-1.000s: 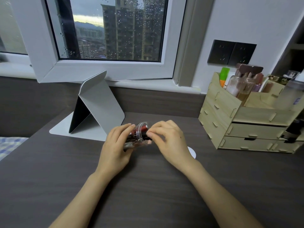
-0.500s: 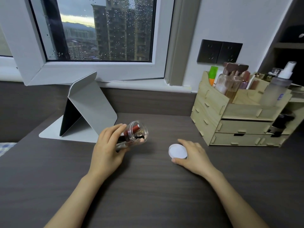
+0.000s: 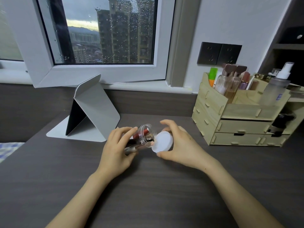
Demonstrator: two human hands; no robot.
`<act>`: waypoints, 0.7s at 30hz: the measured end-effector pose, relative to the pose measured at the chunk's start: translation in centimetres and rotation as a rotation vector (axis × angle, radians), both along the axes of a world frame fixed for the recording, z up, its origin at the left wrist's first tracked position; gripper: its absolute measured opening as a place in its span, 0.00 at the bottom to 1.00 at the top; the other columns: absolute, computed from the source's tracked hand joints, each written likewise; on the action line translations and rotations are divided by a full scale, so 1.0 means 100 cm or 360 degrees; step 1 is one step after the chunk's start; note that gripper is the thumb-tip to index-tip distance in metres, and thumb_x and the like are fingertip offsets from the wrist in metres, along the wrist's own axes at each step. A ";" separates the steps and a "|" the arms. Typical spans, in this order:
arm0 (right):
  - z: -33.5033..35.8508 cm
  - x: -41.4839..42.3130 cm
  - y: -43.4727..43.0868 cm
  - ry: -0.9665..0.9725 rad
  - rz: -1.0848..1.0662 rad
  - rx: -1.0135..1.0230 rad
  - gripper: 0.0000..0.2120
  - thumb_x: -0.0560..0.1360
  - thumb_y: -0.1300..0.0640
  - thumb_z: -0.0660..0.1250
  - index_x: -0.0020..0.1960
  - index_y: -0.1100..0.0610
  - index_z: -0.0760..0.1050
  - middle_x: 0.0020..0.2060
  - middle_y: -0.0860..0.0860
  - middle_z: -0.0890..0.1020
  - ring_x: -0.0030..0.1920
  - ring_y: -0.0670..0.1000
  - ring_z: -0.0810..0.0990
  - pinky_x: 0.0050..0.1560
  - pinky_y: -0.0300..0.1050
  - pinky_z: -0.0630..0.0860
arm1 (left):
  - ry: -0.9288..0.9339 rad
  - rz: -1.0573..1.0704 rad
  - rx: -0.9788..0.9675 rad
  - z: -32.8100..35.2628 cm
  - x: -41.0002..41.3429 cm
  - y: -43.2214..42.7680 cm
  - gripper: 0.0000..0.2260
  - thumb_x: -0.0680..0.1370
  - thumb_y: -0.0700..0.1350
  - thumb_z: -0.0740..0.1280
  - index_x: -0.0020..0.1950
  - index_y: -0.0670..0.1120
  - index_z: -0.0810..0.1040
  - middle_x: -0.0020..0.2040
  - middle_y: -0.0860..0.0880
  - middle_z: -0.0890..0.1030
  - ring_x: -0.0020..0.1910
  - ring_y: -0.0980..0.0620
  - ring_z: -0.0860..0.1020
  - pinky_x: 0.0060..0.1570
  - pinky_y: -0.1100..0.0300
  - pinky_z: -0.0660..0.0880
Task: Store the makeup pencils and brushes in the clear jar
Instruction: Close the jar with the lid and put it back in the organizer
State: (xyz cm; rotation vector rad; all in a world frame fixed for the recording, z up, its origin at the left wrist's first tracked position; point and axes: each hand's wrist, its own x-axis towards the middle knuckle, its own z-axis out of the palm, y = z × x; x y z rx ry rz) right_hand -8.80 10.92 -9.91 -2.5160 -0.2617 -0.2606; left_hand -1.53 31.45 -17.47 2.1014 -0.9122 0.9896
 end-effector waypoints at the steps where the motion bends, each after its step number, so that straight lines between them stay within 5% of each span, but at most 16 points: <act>1: 0.005 0.000 0.002 0.0006 0.0036 -0.0009 0.39 0.64 0.50 0.74 0.69 0.44 0.56 0.59 0.45 0.73 0.61 0.47 0.68 0.57 0.40 0.66 | 0.0001 -0.0017 0.0006 0.001 -0.002 -0.001 0.29 0.66 0.40 0.71 0.66 0.46 0.69 0.57 0.45 0.74 0.53 0.45 0.73 0.57 0.49 0.70; 6: 0.019 0.002 0.003 0.0123 0.0200 0.0307 0.34 0.63 0.53 0.77 0.63 0.44 0.63 0.57 0.45 0.72 0.61 0.43 0.73 0.60 0.48 0.77 | 0.0052 -0.0138 0.0099 0.006 -0.013 -0.008 0.28 0.67 0.45 0.68 0.67 0.47 0.68 0.57 0.47 0.72 0.55 0.47 0.72 0.57 0.41 0.71; 12: 0.027 -0.003 -0.009 0.0104 0.0319 0.0335 0.29 0.64 0.56 0.77 0.62 0.45 0.70 0.59 0.46 0.76 0.60 0.41 0.74 0.57 0.43 0.79 | 0.0186 -0.0185 0.0140 0.017 -0.020 -0.010 0.35 0.62 0.47 0.73 0.68 0.51 0.67 0.57 0.53 0.72 0.50 0.52 0.75 0.44 0.58 0.75; 21: 0.058 -0.012 -0.016 0.0079 0.0478 0.0024 0.26 0.66 0.51 0.75 0.62 0.40 0.71 0.58 0.37 0.75 0.58 0.39 0.74 0.56 0.36 0.76 | 0.0795 -0.0423 -0.0095 0.046 -0.039 -0.010 0.36 0.54 0.55 0.78 0.61 0.64 0.70 0.52 0.63 0.75 0.53 0.60 0.74 0.49 0.66 0.72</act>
